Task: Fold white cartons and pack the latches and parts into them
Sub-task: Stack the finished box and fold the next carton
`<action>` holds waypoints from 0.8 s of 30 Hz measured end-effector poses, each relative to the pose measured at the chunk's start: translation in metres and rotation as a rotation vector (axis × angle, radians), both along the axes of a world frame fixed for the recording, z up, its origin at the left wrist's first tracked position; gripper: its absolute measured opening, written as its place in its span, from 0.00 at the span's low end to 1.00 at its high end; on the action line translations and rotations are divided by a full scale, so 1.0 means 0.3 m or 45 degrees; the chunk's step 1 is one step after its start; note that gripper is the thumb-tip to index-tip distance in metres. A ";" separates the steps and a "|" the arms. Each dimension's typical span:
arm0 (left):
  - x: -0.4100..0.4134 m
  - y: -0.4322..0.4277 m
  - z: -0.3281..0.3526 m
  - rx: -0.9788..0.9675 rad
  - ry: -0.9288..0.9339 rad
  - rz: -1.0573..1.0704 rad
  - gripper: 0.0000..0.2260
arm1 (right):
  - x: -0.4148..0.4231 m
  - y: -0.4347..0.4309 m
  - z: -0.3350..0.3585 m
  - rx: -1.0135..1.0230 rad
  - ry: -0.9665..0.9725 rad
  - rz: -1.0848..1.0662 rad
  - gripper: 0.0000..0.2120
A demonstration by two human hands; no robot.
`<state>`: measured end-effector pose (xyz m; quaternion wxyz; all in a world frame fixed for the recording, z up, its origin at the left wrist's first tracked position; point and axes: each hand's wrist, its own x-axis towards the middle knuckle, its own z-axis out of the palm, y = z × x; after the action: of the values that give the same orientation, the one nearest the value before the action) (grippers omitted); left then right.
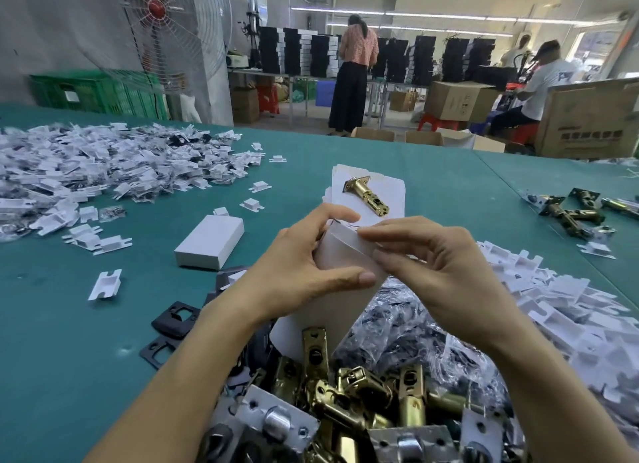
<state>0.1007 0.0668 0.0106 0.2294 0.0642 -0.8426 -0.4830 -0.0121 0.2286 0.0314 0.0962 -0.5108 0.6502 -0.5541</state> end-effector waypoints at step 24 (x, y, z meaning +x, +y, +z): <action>0.020 0.034 0.082 0.327 0.480 -0.199 0.15 | -0.006 0.004 0.001 -0.377 -0.224 0.160 0.13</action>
<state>0.1066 0.0769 0.0353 0.3347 -0.0638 -0.7189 -0.6059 -0.0137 0.2298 0.0316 0.1109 -0.5084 0.5175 -0.6793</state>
